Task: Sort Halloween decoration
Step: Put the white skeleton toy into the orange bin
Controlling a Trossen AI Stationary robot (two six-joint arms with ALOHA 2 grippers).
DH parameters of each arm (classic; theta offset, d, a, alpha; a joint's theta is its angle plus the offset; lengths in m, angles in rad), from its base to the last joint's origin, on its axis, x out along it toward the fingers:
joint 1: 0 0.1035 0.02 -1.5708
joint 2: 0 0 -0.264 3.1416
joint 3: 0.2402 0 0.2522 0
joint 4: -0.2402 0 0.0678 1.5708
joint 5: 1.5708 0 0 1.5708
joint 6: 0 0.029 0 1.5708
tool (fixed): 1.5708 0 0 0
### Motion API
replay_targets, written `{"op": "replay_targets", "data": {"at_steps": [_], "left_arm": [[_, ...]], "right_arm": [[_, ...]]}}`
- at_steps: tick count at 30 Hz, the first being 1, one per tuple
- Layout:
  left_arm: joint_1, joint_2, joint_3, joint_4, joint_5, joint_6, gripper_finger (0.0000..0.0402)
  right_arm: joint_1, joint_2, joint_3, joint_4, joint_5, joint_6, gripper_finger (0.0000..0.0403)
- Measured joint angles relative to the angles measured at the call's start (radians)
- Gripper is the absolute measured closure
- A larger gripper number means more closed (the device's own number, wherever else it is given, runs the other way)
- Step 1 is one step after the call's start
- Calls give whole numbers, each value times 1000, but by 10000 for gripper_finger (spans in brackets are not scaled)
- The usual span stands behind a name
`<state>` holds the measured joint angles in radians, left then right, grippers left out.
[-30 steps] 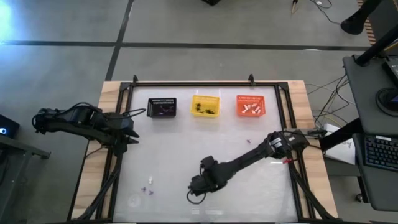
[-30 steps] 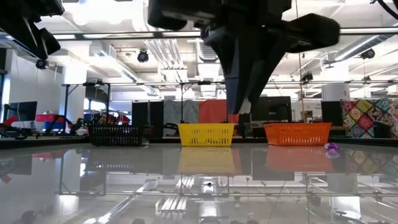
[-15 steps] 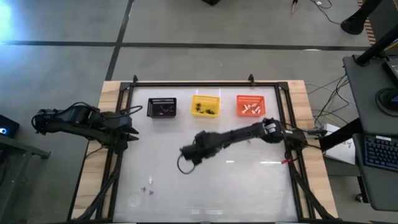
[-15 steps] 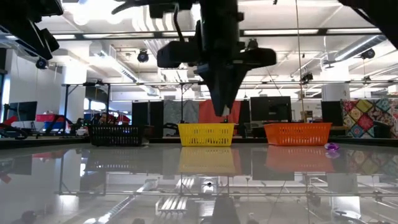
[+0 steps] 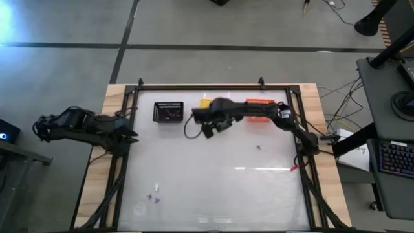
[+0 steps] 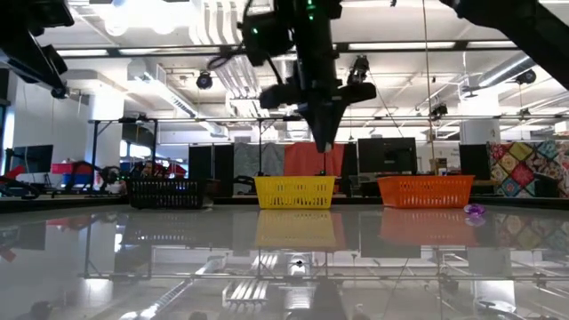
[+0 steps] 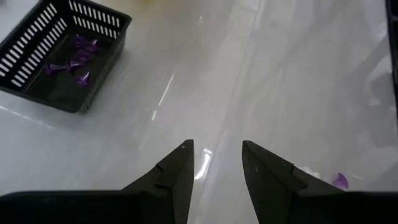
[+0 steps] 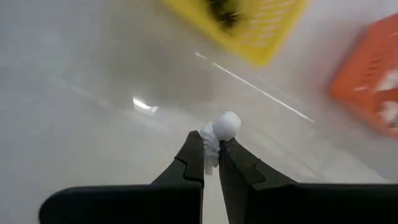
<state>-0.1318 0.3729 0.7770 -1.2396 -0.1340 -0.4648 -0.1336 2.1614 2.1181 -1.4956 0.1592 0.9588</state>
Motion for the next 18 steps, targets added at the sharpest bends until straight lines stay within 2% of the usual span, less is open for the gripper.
{"op": "replay_targets", "data": {"at_steps": [5, 18], "left_arm": [[0, -57, 0, -3, -22, -25, 283], [1, -128, -8, -11, -43, -26, 283]], "right_arm": [[-99, -5, 0, -75, 1, -62, 390], [-291, -7, 0, -76, 2, -200, 390]]}}
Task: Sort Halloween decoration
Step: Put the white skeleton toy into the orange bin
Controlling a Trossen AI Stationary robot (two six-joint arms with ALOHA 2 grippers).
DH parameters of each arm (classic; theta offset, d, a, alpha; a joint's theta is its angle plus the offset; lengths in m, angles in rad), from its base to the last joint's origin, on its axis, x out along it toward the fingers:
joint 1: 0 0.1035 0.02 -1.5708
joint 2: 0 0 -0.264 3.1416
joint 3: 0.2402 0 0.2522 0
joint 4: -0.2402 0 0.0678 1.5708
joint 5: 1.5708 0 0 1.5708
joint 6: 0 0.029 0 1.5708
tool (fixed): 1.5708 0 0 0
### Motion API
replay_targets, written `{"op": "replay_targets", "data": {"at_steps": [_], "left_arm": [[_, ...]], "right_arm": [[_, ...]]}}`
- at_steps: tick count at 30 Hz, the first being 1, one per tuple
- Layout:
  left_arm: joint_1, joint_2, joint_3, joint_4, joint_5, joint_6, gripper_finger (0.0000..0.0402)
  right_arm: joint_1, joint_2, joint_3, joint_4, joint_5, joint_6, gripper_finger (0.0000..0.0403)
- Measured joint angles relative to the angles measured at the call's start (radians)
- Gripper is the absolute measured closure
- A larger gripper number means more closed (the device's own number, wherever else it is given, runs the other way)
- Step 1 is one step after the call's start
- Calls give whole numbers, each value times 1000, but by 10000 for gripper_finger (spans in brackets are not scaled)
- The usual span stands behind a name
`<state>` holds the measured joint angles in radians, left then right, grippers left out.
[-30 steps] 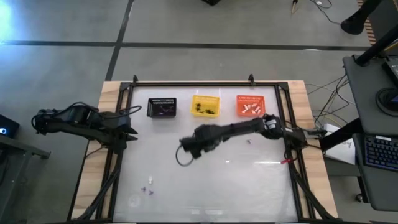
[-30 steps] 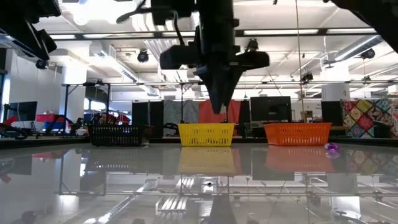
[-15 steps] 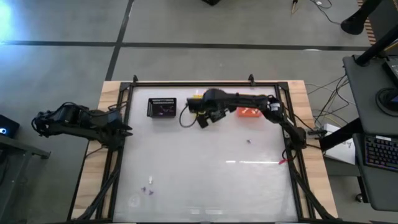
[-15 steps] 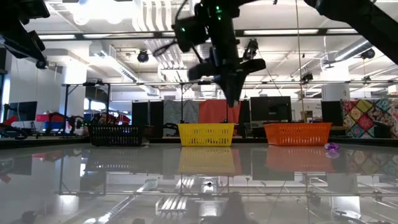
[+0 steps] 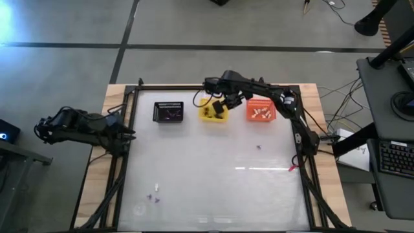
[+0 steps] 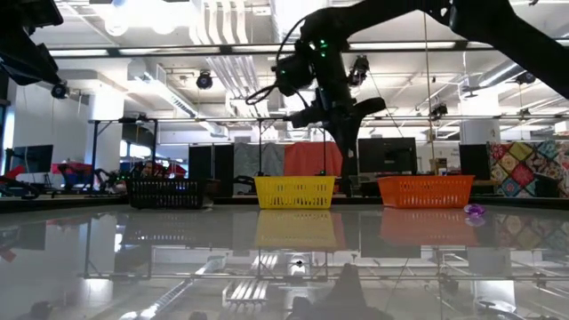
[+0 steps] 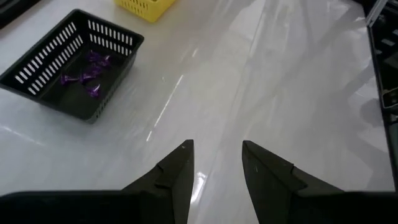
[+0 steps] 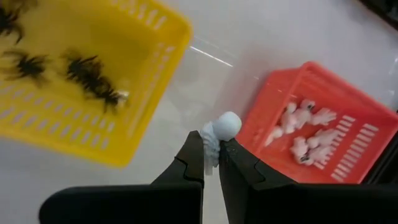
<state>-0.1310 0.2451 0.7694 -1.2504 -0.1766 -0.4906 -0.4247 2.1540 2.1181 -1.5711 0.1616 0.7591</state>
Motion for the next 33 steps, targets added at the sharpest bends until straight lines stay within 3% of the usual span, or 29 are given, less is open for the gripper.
{"op": "replay_targets", "data": {"at_steps": [15, 27, 33], "left_arm": [[0, -20, -4, -54, -26, -8, 283], [0, -34, -7, -53, -27, -19, 283], [0, -32, -7, -53, -27, -17, 283]], "right_arm": [[-126, -128, -54, 0, -1, -62, 390], [-145, -333, -392, 19, -5, 2, 390], [-151, -363, -547, 142, -36, 6, 390]]}}
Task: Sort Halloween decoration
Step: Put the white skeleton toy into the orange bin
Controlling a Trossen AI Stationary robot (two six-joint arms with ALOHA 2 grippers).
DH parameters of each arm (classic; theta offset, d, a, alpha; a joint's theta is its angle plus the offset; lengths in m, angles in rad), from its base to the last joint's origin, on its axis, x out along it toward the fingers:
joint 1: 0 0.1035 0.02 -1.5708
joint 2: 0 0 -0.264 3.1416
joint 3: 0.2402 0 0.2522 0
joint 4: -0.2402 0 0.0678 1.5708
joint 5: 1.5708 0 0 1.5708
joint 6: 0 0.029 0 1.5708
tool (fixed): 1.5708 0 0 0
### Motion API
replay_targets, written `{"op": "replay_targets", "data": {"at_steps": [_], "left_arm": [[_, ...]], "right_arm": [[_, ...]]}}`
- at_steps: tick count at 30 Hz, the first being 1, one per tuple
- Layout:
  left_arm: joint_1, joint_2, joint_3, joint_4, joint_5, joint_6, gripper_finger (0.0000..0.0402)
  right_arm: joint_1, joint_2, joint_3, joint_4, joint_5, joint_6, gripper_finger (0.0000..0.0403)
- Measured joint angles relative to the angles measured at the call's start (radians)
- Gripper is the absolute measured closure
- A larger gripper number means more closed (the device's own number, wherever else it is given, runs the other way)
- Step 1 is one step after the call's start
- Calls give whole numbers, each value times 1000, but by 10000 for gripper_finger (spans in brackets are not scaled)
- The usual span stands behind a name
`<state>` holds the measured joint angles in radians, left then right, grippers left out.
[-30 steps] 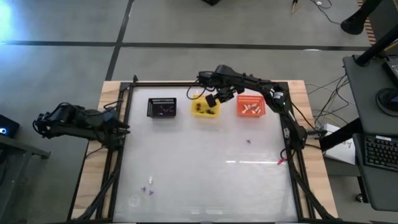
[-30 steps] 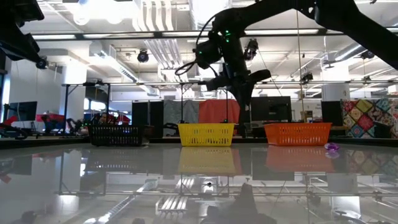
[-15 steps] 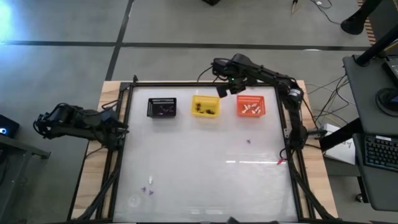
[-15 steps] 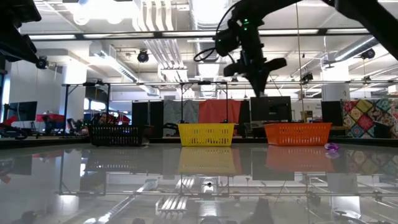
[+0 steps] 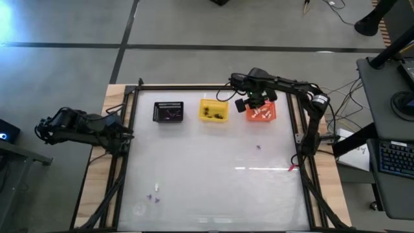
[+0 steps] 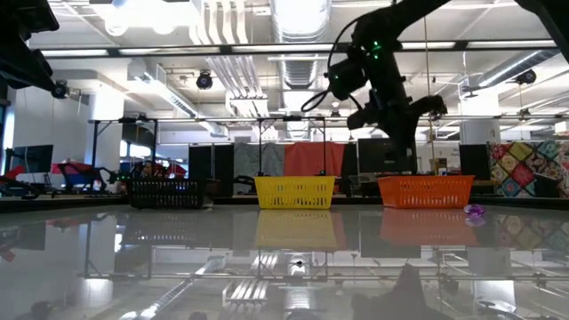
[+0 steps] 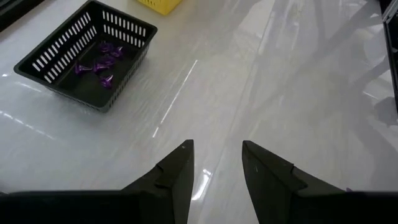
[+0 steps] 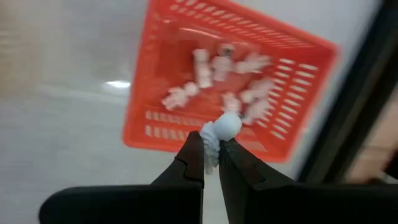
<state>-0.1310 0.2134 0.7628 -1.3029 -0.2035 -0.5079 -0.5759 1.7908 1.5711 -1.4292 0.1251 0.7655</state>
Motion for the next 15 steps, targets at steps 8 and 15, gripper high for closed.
{"op": "replay_targets", "data": {"at_steps": [8, 15], "left_arm": [[0, 1, 0, 0, 0, -11, 283], [0, 1, 0, 1, -24, -15, 283]], "right_arm": [[-26, -3, -91, 133, -28, -9, 390], [-51, -3, -133, 176, -28, -56, 380]]}}
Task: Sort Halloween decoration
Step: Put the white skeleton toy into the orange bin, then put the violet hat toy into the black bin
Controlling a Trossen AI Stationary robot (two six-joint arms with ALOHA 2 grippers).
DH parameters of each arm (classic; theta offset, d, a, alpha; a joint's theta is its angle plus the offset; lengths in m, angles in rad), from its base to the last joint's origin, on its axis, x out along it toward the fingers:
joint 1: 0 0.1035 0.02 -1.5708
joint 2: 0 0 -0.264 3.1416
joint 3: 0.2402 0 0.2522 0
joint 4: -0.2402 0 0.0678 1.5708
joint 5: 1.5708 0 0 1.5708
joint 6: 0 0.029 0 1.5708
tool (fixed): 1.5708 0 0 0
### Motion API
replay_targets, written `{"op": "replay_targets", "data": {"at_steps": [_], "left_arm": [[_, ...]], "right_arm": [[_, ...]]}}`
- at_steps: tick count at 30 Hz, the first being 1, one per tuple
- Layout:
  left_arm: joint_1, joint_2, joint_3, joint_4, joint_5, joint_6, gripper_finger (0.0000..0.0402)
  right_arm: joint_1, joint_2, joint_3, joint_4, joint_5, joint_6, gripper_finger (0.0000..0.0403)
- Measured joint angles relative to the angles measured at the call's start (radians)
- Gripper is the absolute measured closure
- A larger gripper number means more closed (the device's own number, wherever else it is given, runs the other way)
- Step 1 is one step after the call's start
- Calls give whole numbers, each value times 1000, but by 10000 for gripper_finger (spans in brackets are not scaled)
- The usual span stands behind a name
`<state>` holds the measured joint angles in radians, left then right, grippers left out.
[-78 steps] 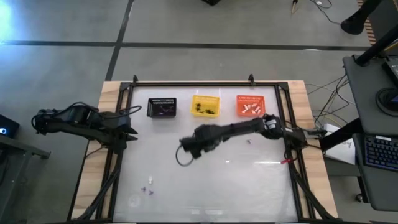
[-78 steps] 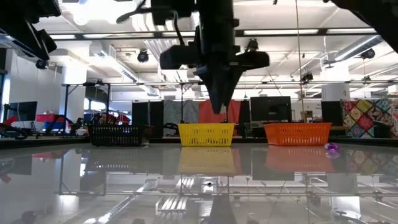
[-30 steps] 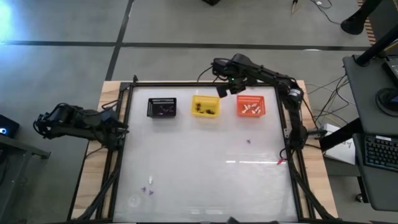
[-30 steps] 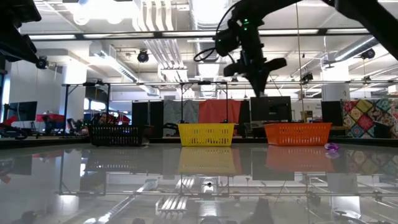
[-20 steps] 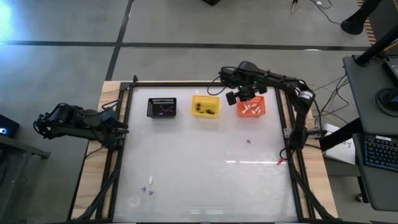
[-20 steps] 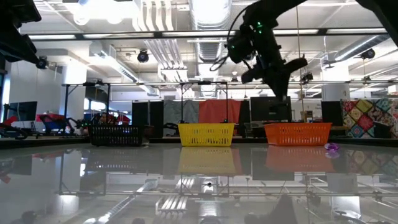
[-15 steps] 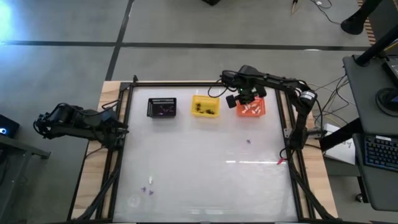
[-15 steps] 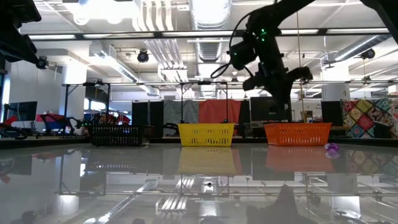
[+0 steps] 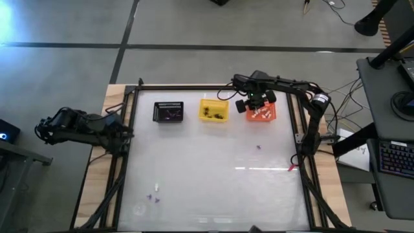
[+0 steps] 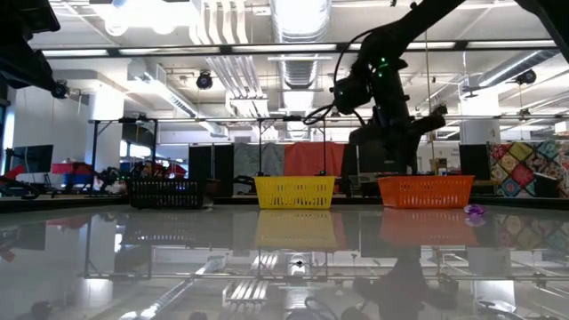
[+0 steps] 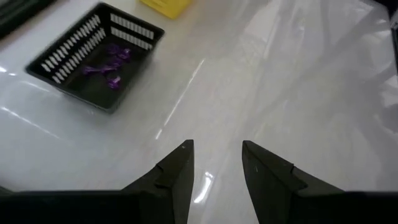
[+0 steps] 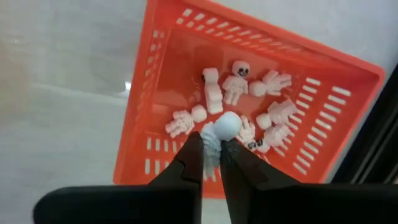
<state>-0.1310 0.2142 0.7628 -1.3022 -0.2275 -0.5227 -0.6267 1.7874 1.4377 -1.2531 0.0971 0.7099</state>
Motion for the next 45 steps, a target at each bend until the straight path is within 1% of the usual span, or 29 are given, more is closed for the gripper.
{"op": "replay_targets", "data": {"at_steps": [6, 12, 14, 16, 23, 25, 32, 38, 45], "left_arm": [[0, 0, 0, 1, -82, -21, 283], [0, 0, 0, 26, -92, -49, 283], [0, 10, 0, 32, -113, -78, 283], [0, 29, 0, 26, -129, -112, 283], [0, 136, 0, 42, -129, -196, 283], [0, 170, 0, 47, -114, -211, 283], [0, 296, 0, 83, 16, -250, 283], [-1, 398, 0, 101, 43, -285, 283], [-8, 497, 0, 118, 141, -373, 283]], "right_arm": [[-11, 0, -40, 33, 0, -19, 332], [-11, 0, -54, 32, 0, -76, 297], [-11, 0, -54, 32, 1, -101, 288], [-11, 0, -54, 31, 7, -132, 280], [-11, 0, -32, 26, 7, -206, 264], [-9, -2, -14, 25, 7, -229, 265], [1, -53, 46, 31, 6, -256, 280], [3, -134, 64, 42, 8, -257, 287], [3, -218, 64, 101, 8, -258, 279]]}}
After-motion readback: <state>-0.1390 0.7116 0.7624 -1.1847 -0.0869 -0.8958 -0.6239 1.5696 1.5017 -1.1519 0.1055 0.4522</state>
